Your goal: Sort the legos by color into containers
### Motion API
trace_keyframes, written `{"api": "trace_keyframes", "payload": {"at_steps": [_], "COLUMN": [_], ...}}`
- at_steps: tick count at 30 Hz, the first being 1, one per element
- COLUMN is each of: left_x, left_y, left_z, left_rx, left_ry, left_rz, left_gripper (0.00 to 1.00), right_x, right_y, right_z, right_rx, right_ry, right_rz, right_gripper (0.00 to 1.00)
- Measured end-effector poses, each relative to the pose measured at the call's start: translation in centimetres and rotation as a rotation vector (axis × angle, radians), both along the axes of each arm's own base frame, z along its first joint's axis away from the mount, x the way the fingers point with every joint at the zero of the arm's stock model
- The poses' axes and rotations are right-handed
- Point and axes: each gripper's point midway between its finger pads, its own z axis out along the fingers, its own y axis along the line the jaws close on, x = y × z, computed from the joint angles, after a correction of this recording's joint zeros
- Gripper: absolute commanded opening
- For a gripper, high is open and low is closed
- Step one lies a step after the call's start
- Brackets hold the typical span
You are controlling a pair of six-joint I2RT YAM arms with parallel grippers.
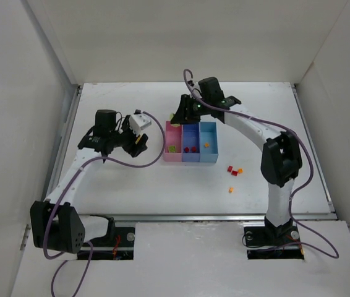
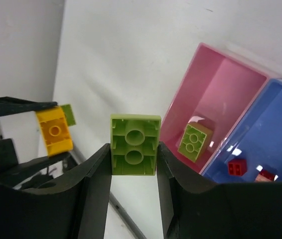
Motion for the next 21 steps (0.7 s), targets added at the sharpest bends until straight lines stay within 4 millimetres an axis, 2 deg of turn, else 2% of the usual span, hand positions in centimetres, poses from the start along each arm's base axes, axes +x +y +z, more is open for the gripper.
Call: {"api": "trace_keyframes", "payload": {"at_steps": [7, 10, 18, 21], "left_x": [3.6, 3.8, 3.4, 3.4], "left_y": [0.6, 0.6, 0.5, 0.6], "left_z": [1.6, 1.5, 1.3, 1.2], "left_rx": [-0.095, -0.140, -0.201, -0.205], "left_ry": [0.143, 0.203, 0.287, 0.294], "left_rz": [0.291, 0.377, 0.479, 0.494], "left_gripper": [0.00, 0.00, 0.00, 0.00], "right_x": [-0.3, -0.6, -0.7, -0.8], "right_y": [0.7, 1.0, -0.3, -0.5], "right_z": [-0.6, -1.1, -5.4, -6.6], "right_rx": [-0.254, -0.332, -0.468, -0.492], "right_ry": [-0.056, -0.072, -0.009, 0.015], "right_rz": [-0.128, -0.148, -0.162, -0.154], "right_gripper": [0.00, 0.00, 0.25, 0.28]}}
